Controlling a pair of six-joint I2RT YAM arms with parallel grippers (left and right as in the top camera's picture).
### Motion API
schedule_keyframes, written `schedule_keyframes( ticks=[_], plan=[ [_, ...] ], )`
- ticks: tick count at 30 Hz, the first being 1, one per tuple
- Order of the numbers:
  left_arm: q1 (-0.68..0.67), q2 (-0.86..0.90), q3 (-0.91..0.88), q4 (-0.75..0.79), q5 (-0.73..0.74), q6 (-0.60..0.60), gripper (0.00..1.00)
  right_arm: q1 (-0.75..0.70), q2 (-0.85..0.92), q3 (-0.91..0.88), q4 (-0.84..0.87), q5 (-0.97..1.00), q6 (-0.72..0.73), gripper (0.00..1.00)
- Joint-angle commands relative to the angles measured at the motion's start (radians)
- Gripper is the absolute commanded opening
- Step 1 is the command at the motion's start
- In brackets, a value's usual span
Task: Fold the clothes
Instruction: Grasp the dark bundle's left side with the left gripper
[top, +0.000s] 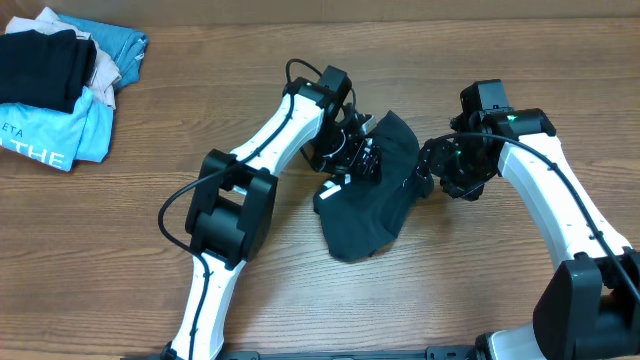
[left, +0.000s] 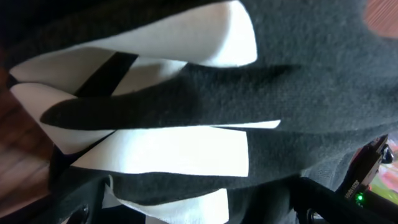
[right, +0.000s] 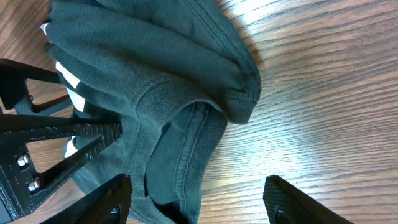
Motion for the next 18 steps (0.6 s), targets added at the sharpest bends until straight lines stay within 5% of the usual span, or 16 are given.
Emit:
schedule_keyframes(
  ticks=[1, 5, 8, 12, 18],
  plan=[
    [-0.014, -0.006, -0.064, 0.011, -0.017, -0.041, 1.0, -0.003, 0.001, -0.006, 0.005, -0.01, 0.005, 0.72],
    [-0.024, -0.006, -0.093, 0.003, -0.033, -0.056, 1.0, -0.003, 0.001, -0.006, 0.006, -0.026, 0.004, 0.72],
    [-0.024, -0.006, -0.097, -0.033, -0.155, -0.204, 1.0, -0.003, 0.001, -0.006, 0.006, -0.026, 0.004, 0.72],
    [-0.055, -0.006, -0.098, -0.039, -0.021, -0.256, 0.99, -0.003, 0.001, -0.006, 0.007, -0.026, 0.004, 0.72],
    [-0.082, -0.006, -0.098, -0.04, -0.117, -0.293, 0.97, -0.003, 0.001, -0.006, 0.01, -0.025, 0.004, 0.72]
  ],
)
